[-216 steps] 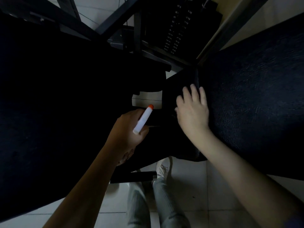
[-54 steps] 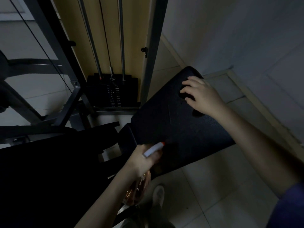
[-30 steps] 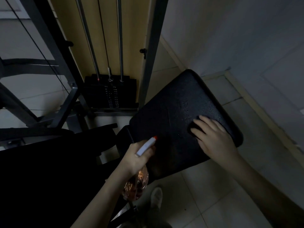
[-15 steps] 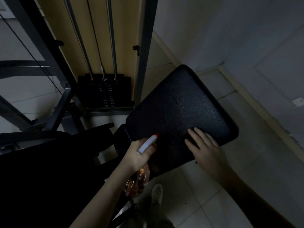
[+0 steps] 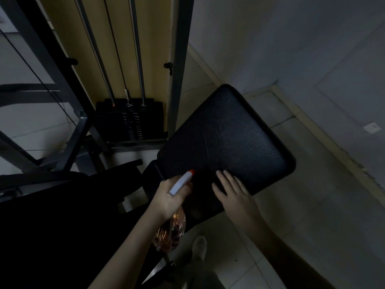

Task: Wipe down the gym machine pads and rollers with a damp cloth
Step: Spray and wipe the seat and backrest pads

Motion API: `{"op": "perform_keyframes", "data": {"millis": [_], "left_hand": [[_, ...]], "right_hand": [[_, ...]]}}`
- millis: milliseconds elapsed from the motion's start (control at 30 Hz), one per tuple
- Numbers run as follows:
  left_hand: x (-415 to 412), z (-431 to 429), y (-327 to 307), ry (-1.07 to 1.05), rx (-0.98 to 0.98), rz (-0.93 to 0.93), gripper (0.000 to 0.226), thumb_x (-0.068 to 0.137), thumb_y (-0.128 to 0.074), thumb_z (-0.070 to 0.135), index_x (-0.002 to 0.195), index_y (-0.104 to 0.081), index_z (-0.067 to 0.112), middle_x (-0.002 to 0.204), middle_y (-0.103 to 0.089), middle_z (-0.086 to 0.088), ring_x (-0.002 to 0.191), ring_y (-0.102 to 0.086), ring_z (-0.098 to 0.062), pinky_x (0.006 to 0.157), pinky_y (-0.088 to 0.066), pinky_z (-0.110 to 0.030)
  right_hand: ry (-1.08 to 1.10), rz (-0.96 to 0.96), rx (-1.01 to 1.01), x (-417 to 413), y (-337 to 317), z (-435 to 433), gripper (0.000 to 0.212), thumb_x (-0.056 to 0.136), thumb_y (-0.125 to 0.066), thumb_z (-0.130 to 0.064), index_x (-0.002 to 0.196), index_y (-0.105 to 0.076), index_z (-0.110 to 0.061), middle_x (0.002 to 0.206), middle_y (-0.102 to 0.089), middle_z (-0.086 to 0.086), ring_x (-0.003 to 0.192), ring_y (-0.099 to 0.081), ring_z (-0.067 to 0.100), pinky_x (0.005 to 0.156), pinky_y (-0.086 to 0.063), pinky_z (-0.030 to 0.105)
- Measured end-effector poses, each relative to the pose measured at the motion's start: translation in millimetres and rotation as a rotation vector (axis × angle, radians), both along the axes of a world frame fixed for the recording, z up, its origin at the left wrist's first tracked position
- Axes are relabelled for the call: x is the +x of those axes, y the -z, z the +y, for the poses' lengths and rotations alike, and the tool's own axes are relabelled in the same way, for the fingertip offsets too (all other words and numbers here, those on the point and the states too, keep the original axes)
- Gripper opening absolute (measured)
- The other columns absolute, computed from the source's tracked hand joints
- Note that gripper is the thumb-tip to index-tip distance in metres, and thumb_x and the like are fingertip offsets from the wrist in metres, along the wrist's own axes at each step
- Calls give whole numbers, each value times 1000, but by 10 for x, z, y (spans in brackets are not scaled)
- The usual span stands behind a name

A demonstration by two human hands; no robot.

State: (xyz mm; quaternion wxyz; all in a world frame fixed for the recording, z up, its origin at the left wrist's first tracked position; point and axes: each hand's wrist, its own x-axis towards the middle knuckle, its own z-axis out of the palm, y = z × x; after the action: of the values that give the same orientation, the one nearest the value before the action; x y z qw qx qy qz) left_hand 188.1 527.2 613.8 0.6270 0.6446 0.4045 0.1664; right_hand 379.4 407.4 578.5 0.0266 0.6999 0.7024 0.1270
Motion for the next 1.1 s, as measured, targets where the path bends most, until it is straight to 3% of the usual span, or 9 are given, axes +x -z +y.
{"op": "perform_keyframes", "data": {"millis": [133, 300, 400, 500, 667, 800, 867, 967, 1100], "left_hand": [[-20, -3, 12, -34, -15, -7, 35, 86, -57, 32, 101, -67, 2, 98, -69, -21, 92, -65, -34, 82, -52, -51], [-30, 16, 59, -56, 11, -1, 36, 82, -54, 37, 82, -63, 2, 72, -63, -13, 62, -57, -20, 61, -45, -36], [-31, 17, 71, -86, 21, -18, 29, 82, -53, 36, 76, -62, 9, 66, -61, -4, 60, -56, -10, 58, -43, -25], [-13, 44, 35, -85, 53, -13, 23, 81, -52, 33, 75, -61, 13, 65, -60, 4, 57, -55, -4, 55, -42, -18], [33, 139, 15, -137, 80, 5, 30, 84, -54, 29, 78, -60, 0, 64, -56, -3, 54, -51, -8, 52, -40, -19], [97, 192, 13, -188, 81, 2, 24, 89, -58, 26, 82, -63, 3, 64, -58, -5, 55, -53, -6, 52, -41, -18], [122, 203, 10, -218, 69, -19, 25, 87, -58, 33, 84, -66, 10, 67, -62, -4, 59, -57, -5, 55, -44, -17], [138, 239, 10, -231, 80, -28, 49, 73, -53, 54, 83, -65, 7, 72, -63, -16, 60, -56, -10, 55, -44, -20], [144, 294, 32, -223, 97, -41, 59, 72, -50, 55, 85, -62, -1, 75, -60, -23, 62, -55, -15, 57, -43, -24]], "right_hand": [[117, 7, 114, 195, -338, 48, 42, 80, -41, -4, 115, -65, -9, 141, -44, 20, 131, -36, 34, 106, -31, 46], [349, 52, 350, 289, -668, 614, 33, 87, -55, -2, 119, -61, -8, 143, -40, 23, 134, -30, 36, 109, -26, 46], [196, 40, 217, 56, -311, 688, 45, 72, -70, 0, 115, -64, -8, 140, -44, 22, 131, -35, 37, 106, -33, 49], [46, 53, 17, -120, -73, 494, 52, 61, -78, -1, 110, -68, -10, 138, -49, 19, 128, -46, 34, 106, -31, 46], [166, 59, 173, 176, -514, 651, 43, 79, -50, 2, 119, -62, -9, 145, -40, 20, 135, -34, 35, 113, -21, 45], [349, 74, 293, 379, -888, 1151, 48, 75, -63, 3, 122, -60, -7, 145, -38, 23, 136, -33, 39, 112, -21, 47], [296, 49, 237, 311, -766, 1244, 51, 72, -66, 3, 122, -60, -6, 145, -38, 23, 135, -35, 39, 111, -23, 48], [116, 49, 101, 153, -499, 1060, 52, 67, -74, 0, 118, -64, -9, 141, -44, 21, 131, -41, 36, 109, -29, 47], [164, 150, 99, 158, -591, 834, 55, 63, -75, 3, 116, -66, -10, 141, -45, 19, 132, -41, 35, 111, -24, 45]]}}
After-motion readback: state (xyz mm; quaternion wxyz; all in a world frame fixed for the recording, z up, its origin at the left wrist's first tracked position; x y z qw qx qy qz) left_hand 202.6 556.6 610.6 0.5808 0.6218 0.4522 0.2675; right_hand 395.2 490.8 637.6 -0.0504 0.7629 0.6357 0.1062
